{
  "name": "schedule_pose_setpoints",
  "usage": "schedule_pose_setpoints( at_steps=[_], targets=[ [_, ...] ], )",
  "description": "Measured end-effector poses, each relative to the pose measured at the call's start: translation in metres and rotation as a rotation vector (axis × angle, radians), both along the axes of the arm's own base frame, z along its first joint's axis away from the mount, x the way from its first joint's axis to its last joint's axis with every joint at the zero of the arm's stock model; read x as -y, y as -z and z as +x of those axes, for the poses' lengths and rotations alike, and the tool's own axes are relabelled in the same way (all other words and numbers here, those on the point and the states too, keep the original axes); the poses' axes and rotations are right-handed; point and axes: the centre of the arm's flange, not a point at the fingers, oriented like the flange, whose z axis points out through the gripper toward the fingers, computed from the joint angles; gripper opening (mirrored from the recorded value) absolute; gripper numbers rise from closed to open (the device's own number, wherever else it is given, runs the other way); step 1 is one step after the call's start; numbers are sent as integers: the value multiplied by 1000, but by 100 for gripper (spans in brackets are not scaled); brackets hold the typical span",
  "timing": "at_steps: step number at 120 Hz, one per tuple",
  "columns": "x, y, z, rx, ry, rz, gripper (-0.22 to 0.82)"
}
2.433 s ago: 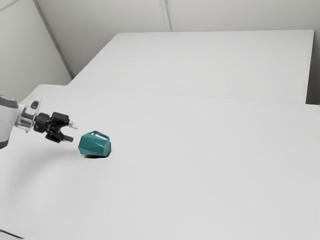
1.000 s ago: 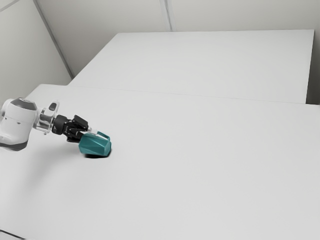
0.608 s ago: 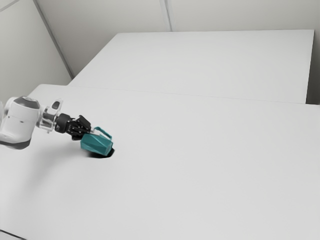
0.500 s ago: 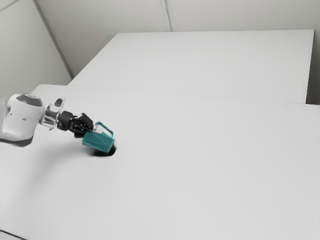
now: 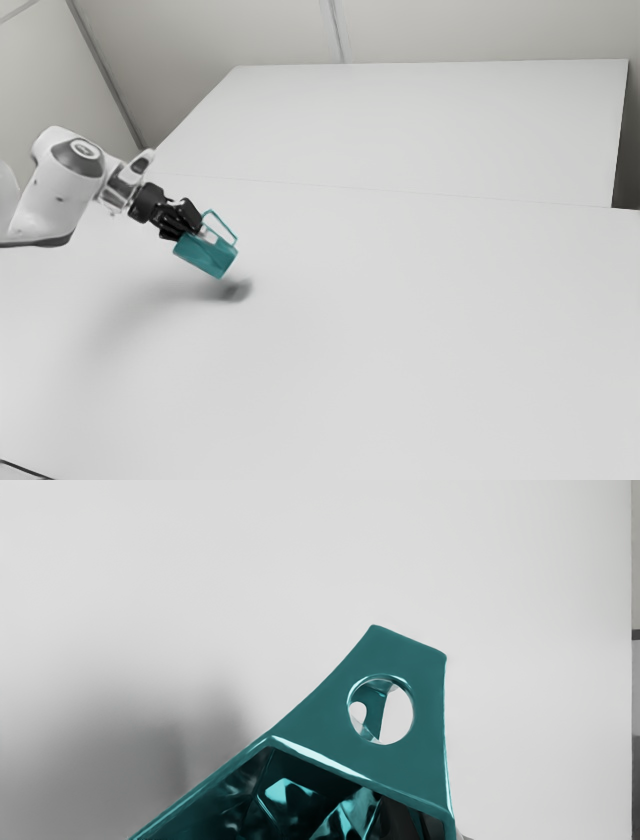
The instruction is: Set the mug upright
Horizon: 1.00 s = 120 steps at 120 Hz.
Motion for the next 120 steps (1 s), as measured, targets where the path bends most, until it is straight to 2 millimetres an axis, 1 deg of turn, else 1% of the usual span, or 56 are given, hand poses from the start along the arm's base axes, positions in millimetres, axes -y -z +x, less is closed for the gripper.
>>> schedule_pose_setpoints(
  at_steps=[7, 24, 32, 60, 73, 107, 120],
  targets=[
    [5, -12, -1, -14, 28, 63, -16],
    [19, -35, -4, -70, 82, 229, -16],
    [27, -40, -3, -99, 99, 297, -16],
    [59, -53, 11, -171, 127, 500, -15],
    [75, -56, 16, -203, 125, 561, -15],
    [121, -54, 17, -263, 84, 677, -17],
    [130, -44, 18, -261, 51, 719, -18]
  ],
)
